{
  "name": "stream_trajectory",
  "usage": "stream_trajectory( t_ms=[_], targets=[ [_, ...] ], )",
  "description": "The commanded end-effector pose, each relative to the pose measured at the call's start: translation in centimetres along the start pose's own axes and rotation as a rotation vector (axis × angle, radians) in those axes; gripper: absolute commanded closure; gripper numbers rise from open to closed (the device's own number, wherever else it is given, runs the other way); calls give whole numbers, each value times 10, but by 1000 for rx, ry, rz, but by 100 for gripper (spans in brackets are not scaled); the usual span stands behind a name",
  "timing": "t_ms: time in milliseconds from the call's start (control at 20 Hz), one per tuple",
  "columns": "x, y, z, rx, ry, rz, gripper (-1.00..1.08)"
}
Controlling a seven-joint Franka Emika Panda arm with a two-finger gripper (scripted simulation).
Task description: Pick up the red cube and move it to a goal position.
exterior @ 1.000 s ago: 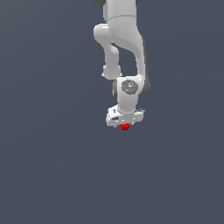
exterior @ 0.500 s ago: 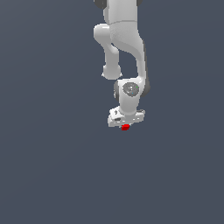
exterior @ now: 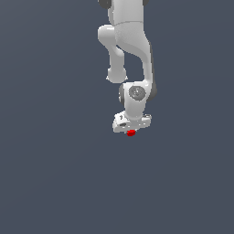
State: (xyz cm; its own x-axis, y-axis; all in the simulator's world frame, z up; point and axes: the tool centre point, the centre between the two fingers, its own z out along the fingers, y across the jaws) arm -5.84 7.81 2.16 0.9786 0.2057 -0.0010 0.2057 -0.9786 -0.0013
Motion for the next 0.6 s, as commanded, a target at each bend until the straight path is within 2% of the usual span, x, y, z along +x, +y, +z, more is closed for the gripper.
stream_trajectory(
  t_ms=[0,550],
  targets=[
    [2,-1,-4,0,1,0,108],
    [20,-8,-50,-1,1,0,108]
  ],
)
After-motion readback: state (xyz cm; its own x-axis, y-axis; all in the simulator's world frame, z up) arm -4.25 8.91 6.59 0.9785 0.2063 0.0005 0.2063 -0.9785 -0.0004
